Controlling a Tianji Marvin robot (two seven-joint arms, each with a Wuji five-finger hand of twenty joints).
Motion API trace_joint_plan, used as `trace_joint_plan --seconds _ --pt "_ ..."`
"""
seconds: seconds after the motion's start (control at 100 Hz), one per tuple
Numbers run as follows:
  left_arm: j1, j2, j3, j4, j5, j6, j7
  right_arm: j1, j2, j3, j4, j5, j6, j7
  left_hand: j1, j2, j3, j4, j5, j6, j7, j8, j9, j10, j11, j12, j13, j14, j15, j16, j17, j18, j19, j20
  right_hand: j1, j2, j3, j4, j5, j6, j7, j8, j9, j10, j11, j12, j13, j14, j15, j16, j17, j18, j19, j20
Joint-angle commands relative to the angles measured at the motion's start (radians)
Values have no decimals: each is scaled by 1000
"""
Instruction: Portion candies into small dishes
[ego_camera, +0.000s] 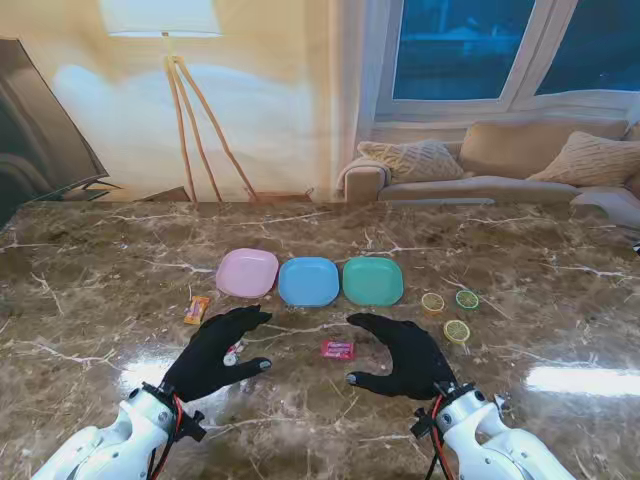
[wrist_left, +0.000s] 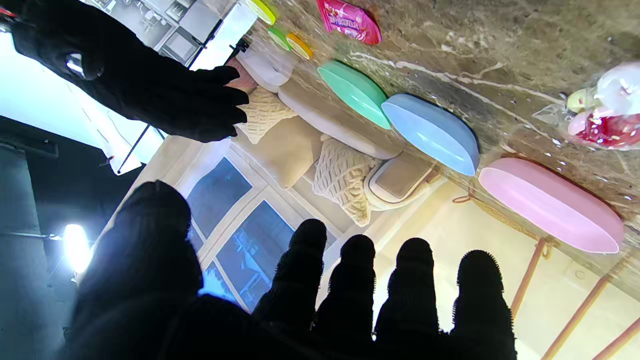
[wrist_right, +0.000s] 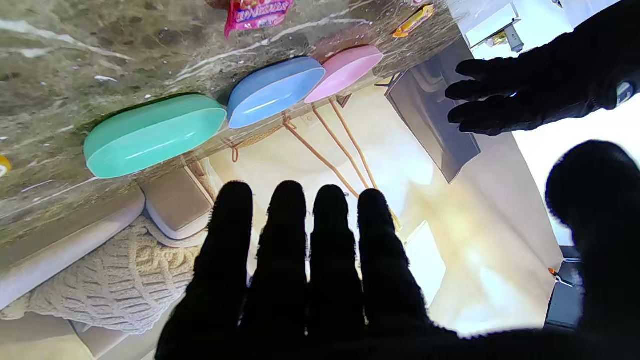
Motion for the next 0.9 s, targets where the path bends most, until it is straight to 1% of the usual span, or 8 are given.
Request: trace_joint_plan --seconds 0.0,0.26,0.46,0.72,0.89 --pt "8 3 4 -3 0 8 -8 -10 -2 1 -1 6 7 15 -43 -14 9 11 -9 5 -4 -11 -1 -23 5 6 9 -19 -6 10 6 -6 5 11 20 11 -2 -10 -33 -4 -20 14 -21 -4 0 4 -23 -3 -6 5 -5 -6 -24 19" --pt "13 5 -1 -22 -4 19 -26 -18 -2 4 -6 17 12 24 -43 -6 7 8 -8 3 -4 -10 0 -24 3 6 11 -17 -6 10 5 -1 14 16 28 23 -12 -10 -27 -7 -18 15 -20 -4 0 4 -18 0 -3 7 -1 -4 -20 25" --pt "15 8 -20 -39 -2 17 -45 -11 -5 -3 -2 16 28 8 -38 -6 6 8 -7 3 -4 -10 1 -24 2 7 12 -17 -6 11 3 0 14 17 38 22 -17 -10 -21 -10 -15 17 -14 -3 2 4 -12 0 -2 8 3 -4 -17 28" --pt "16 9 -26 -43 5 16 -49 -11 -3 -7 -7 6 41 15 -34 -7 6 7 -5 4 -4 -9 3 -22 2 7 13 -16 -6 11 4 -1 16 18 50 19 -22 -10 -14 -11 -11 18 -6 -2 5 5 -2 -2 2 10 10 -3 -12 32" --pt "18 8 -14 -38 11 21 -34 -12 -2 -11 -10 5 51 17 -30 -6 7 7 -5 4 -4 -9 3 -21 3 7 13 -17 -6 11 5 0 17 18 60 23 -27 -11 -8 -13 -8 18 1 -3 8 5 9 0 5 11 17 0 -6 34"
